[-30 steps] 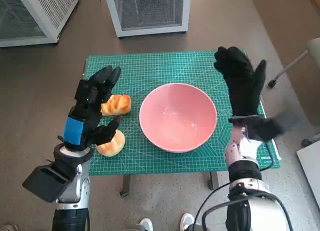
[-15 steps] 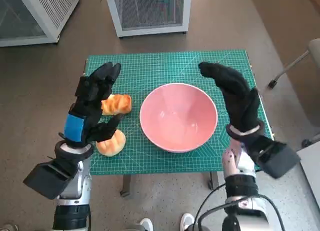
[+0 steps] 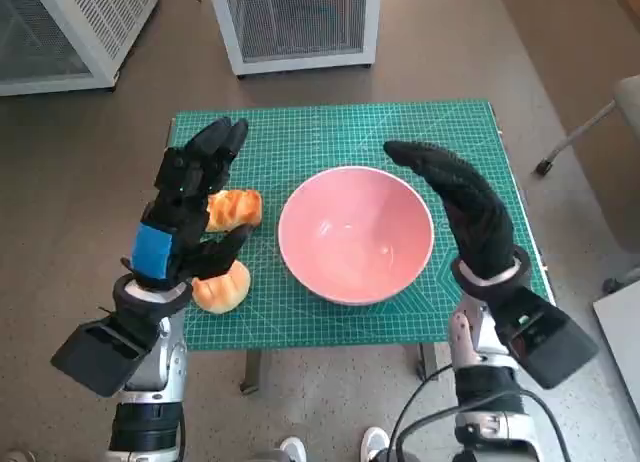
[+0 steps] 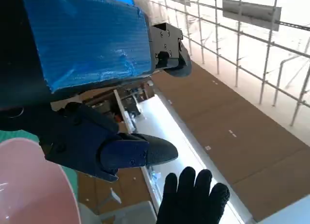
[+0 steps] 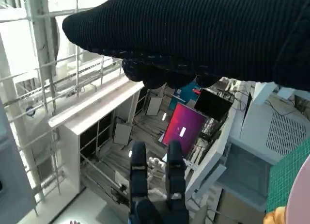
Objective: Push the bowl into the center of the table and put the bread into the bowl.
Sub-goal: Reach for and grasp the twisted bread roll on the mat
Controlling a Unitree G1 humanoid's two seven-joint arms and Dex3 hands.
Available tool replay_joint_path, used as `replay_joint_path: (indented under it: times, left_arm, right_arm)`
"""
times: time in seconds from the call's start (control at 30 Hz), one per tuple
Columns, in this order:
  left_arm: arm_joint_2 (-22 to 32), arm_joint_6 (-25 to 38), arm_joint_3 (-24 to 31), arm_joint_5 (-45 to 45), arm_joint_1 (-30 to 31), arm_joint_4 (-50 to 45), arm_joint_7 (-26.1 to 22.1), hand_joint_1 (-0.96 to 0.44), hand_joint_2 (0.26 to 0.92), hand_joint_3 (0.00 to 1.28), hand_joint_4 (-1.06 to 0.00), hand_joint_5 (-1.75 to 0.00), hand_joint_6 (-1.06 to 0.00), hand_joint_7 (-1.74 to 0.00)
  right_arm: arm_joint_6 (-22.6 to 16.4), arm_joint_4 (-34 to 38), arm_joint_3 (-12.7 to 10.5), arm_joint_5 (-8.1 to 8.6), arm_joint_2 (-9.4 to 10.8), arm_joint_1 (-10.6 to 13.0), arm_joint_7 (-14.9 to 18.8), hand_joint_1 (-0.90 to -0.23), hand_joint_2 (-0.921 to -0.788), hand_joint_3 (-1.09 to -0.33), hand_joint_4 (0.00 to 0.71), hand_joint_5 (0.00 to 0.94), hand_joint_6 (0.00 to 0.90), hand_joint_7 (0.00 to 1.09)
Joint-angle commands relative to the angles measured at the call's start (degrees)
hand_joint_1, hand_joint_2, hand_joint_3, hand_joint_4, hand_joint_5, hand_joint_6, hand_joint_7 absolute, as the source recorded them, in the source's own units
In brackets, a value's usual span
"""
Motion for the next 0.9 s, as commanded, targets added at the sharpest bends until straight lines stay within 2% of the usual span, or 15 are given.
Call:
replay_joint_path:
  times: [0.03,0.47,0.6,0.73,0.8,0.9]
  left_arm:
    - [0.39,-0.34,-0.25,-0.21,-0.89,-0.31,-0.19,-0.53,0.921,0.35,-0.30,0.00,-0.10,-0.50]
    - [1.29,-0.21,-0.24,0.21,-1.74,-1.56,-0.23,-0.55,0.921,0.35,-0.30,0.00,-0.10,-0.50]
    - [2.35,-1.00,0.15,2.76,-2.38,-0.78,0.77,-0.56,0.921,0.33,-0.31,0.00,-0.11,-0.49]
    - [6.25,-1.68,1.47,14.17,-3.63,0.38,5.76,-0.56,0.921,0.27,-0.30,0.00,-0.11,-0.49]
    - [9.81,0.73,1.88,22.11,-3.95,-0.34,8.48,-0.55,0.921,0.20,-0.28,0.00,-0.11,-0.48]
    - [14.44,10.10,1.16,29.12,-4.66,-3.10,7.44,-0.54,0.917,0.09,-0.26,0.00,-0.12,-0.44]
  right_arm:
    - [1.36,-1.14,1.10,0.95,-0.56,1.56,0.13,-0.569,-0.921,-0.735,0.325,0.003,-0.001,0.78]
    - [2.27,-1.47,1.63,3.22,-2.08,0.78,1.01,-0.588,-0.921,-0.731,0.312,0.000,-0.001,0.76]
    - [2.97,-1.31,1.51,3.95,-2.31,0.53,1.14,-0.587,-0.921,-0.734,0.306,0.000,-0.001,0.76]
    - [3.82,-1.90,1.51,4.73,-2.31,0.65,1.31,-0.586,-0.921,-0.735,0.303,0.000,-0.001,0.75]
    - [4.33,-2.16,1.53,5.22,-2.31,0.72,1.45,-0.587,-0.921,-0.730,0.301,0.000,-0.001,0.75]
    - [4.95,-2.50,1.50,5.75,-2.41,0.84,1.59,-0.585,-0.921,-0.719,0.299,0.000,-0.001,0.74]
